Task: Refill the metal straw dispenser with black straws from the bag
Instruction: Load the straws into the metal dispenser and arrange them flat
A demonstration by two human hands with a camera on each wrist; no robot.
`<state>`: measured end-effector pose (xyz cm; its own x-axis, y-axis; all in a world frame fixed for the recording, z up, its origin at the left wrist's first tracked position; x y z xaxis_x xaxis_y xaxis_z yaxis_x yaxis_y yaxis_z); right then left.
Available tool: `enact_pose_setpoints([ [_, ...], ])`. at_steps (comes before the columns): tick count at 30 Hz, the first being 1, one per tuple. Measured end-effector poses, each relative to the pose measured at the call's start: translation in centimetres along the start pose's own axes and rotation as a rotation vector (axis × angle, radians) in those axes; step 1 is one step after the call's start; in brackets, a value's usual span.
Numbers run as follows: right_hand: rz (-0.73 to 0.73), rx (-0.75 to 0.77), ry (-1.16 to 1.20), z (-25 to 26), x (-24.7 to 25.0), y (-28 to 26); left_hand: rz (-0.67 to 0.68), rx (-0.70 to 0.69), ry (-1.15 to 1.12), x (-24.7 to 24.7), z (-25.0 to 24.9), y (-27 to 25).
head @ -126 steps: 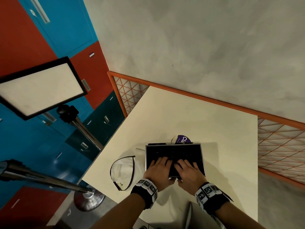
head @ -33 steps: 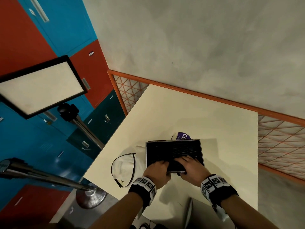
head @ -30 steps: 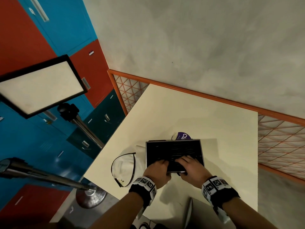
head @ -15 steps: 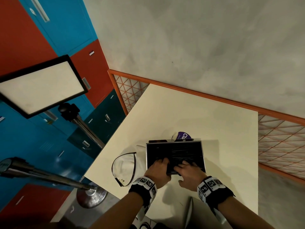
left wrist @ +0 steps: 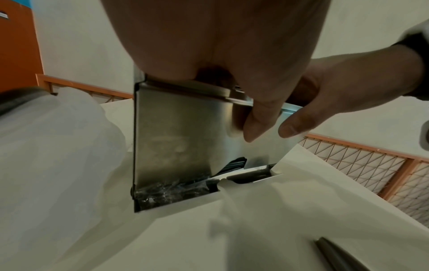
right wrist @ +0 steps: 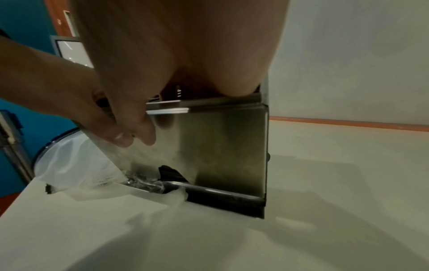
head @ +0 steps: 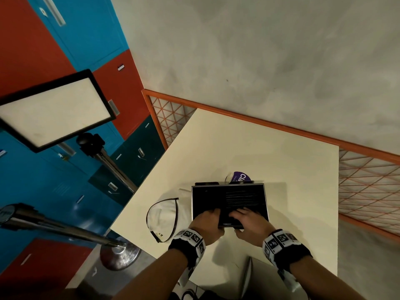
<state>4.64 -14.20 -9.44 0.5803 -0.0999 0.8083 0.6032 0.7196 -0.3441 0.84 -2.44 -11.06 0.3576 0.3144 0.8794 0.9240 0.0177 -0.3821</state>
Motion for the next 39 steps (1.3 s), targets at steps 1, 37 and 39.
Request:
enact_pose_setpoints([
  [1,0.024,0.010,-0.023,0.3,-0.2,0.1,0.001,0.001,-0.009,0.1,0.0,0.0],
  [37,0.267,-0.106,-0.046,1.7,-1.8,2.3,0.070,0.060,0.095,0.1,-0.1,-0.2],
  [39,0.263,-0.111,-0.028,1.4,-1.9,2.3,0.072,0.058,0.115,0.1,-0.1,-0.2],
])
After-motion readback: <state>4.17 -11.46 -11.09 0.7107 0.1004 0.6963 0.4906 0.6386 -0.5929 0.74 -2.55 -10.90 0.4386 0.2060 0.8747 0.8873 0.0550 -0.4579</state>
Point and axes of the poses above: each hand's wrist, its own y-axis towards the middle knuckle, its own x-axis out of the back of the hand, z = x × y, the point moved 9 cm from there along y, towards the middle knuckle, and after that the axes turned 11 degrees about y, right-handed, at the moved point
